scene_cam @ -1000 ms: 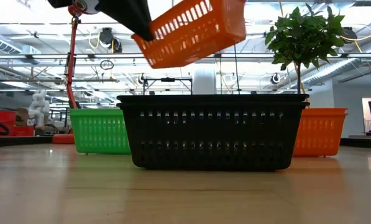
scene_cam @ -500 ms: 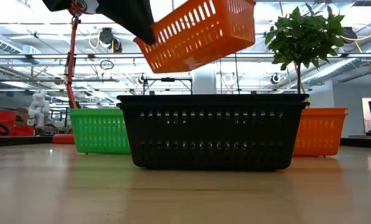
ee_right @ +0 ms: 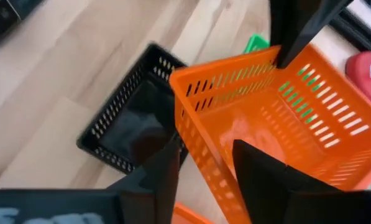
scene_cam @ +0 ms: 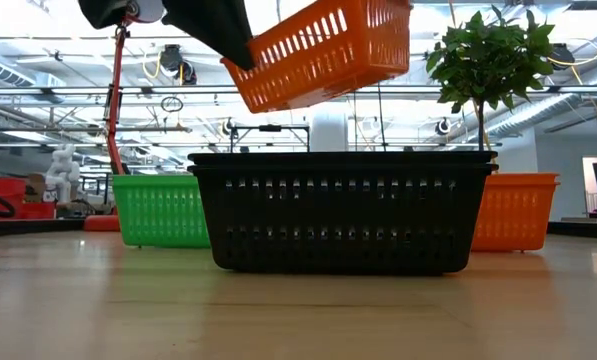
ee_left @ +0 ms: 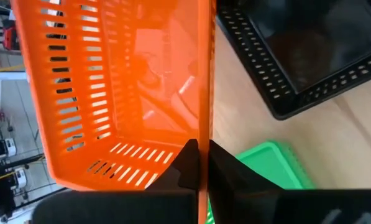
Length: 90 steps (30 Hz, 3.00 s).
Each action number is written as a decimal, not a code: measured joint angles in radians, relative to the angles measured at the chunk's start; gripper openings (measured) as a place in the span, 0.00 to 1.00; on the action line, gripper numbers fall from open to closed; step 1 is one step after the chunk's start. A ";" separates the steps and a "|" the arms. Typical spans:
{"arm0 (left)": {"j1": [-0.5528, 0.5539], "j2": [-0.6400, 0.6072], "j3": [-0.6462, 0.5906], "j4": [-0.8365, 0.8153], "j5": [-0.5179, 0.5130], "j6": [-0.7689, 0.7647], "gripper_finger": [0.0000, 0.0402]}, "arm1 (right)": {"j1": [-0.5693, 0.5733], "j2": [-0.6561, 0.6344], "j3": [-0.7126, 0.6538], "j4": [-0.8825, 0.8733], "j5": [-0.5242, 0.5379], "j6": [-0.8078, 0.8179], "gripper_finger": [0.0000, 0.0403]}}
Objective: Stack baskets by color
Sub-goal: Stack the left orange bin on top of the right orange bin
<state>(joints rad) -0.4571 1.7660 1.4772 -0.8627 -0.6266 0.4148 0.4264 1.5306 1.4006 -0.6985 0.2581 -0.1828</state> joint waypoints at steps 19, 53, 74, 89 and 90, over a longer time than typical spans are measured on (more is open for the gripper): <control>0.014 0.000 -0.001 0.072 -0.002 0.112 0.07 | -0.014 0.003 -0.029 -0.053 0.003 -0.063 0.14; 0.043 -0.001 -0.001 0.082 0.083 0.112 0.02 | 0.046 0.004 -0.084 -0.008 0.127 -0.212 0.26; 0.043 -0.001 -0.001 0.112 0.139 0.100 0.06 | 0.045 0.004 -0.084 -0.020 0.078 -0.234 0.17; 0.066 -0.001 -0.001 0.117 0.166 0.074 0.02 | 0.045 0.004 -0.084 -0.033 0.077 -0.247 0.10; 0.066 -0.001 0.000 0.117 0.166 0.074 0.02 | 0.045 0.004 -0.084 -0.033 0.073 -0.248 0.09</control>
<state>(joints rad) -0.3912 1.7653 1.4768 -0.7456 -0.4603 0.4885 0.4713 1.5345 1.3170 -0.7315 0.3307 -0.4307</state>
